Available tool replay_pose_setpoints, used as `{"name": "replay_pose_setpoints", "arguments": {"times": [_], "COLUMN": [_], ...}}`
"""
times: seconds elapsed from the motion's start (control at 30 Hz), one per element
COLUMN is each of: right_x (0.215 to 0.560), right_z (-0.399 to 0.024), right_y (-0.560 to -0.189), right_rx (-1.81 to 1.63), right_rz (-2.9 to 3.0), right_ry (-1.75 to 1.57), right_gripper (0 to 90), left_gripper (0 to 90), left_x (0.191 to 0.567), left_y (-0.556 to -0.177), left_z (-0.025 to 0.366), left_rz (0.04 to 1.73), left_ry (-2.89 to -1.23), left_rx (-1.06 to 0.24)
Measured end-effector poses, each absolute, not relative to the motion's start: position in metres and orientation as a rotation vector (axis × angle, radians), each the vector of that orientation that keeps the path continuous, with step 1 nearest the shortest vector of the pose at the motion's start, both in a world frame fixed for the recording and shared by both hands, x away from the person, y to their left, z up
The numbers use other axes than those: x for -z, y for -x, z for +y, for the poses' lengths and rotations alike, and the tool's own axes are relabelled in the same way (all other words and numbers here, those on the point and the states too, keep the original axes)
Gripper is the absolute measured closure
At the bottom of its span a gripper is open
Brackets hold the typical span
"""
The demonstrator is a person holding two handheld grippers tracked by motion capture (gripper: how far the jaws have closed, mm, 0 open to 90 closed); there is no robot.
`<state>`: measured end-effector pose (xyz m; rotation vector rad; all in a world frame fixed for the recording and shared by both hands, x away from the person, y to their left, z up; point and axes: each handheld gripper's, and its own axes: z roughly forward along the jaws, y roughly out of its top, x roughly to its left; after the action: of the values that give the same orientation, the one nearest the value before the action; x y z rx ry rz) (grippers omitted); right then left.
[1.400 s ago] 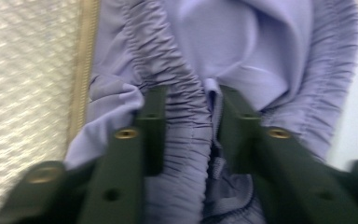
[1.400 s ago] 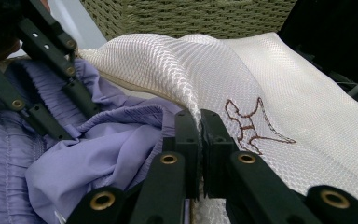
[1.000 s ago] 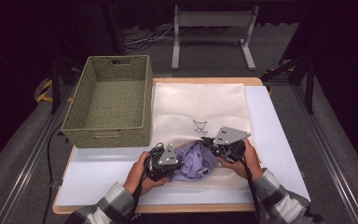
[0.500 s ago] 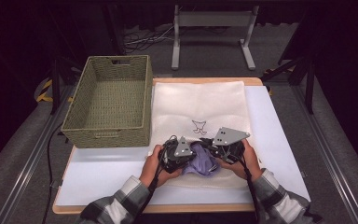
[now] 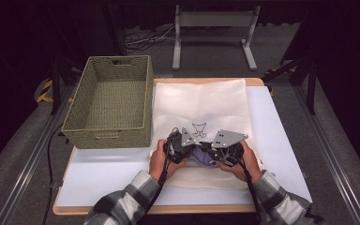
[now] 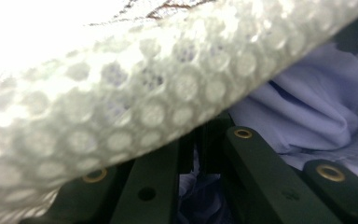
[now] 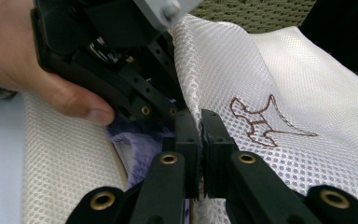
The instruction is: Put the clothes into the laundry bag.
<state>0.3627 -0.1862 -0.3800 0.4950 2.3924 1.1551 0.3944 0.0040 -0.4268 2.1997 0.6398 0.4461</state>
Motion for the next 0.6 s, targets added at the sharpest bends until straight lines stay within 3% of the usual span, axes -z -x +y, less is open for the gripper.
{"name": "replay_pose_setpoints", "arguments": {"times": [0.33, 0.5, 0.6], "right_x": [0.378, 0.378, 0.378], "right_z": [-0.195, -0.194, -0.194], "right_y": [-0.364, -0.363, -0.363], "right_rx": [-1.154, -1.151, -1.152], "right_rz": [2.365, 2.362, 2.363], "right_ry": [-0.519, -0.517, -0.516], "right_gripper": [87.1, 87.1, 87.0], "left_gripper": [77.5, 57.4, 37.9], "left_x": [0.409, 0.406, 0.409], "left_y": [-0.369, -0.359, -0.357], "left_z": [0.021, 0.021, 0.015], "left_rz": [0.523, 0.48, 0.469], "left_ry": [-2.131, -2.108, -2.126], "left_rx": [-0.409, -0.35, -0.31]}}
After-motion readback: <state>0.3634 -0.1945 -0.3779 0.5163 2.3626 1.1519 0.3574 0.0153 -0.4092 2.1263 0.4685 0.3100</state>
